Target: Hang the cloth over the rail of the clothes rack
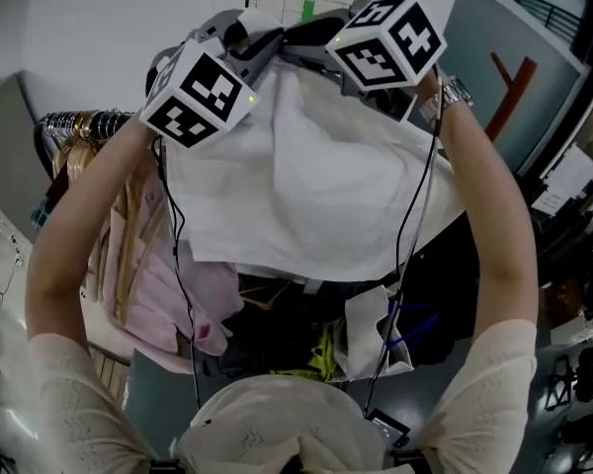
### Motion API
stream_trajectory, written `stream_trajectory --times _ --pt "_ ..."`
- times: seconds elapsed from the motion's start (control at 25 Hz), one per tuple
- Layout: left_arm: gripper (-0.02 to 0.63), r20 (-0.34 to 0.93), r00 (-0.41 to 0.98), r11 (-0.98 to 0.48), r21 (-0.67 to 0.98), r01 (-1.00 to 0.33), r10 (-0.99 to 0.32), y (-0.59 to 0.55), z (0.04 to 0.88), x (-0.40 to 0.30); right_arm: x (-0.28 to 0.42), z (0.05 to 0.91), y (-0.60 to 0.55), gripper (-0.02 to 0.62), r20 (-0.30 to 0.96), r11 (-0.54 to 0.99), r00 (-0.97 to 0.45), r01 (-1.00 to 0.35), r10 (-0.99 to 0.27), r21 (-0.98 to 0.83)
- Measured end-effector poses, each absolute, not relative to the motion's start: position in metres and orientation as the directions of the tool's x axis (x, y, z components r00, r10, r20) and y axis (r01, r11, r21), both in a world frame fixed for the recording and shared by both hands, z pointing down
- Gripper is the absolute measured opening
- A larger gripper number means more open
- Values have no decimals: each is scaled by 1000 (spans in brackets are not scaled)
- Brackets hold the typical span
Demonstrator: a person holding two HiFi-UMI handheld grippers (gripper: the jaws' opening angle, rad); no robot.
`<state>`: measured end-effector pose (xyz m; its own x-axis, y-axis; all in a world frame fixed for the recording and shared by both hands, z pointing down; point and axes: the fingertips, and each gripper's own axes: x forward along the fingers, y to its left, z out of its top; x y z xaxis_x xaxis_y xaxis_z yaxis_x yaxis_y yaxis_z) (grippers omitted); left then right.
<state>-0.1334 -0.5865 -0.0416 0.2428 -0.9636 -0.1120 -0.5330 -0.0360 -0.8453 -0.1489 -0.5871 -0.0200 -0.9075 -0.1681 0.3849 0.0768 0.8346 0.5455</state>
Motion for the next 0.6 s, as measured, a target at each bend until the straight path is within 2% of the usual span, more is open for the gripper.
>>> stream_trajectory --times 0.16,0.44,0.52,0.6 --pt "17 -87 289 -98 -817 -569 -953 -585 -40 -136 -155 -24 -596 83 350 831 -917 39 -191 556" --pt "17 15 350 -206 -832 -515 -937 -578 -34 -127 -154 -20 -593 87 357 804 -914 59 -195 592" --pt "17 41 338 -213 -846 -490 -940 -581 -31 -127 -154 -16 -595 46 370 808 -908 63 -197 586" --pt "17 41 311 -188 -869 -458 -950 -581 -35 -127 -153 -18 -598 35 362 815 -910 48 -203 578"
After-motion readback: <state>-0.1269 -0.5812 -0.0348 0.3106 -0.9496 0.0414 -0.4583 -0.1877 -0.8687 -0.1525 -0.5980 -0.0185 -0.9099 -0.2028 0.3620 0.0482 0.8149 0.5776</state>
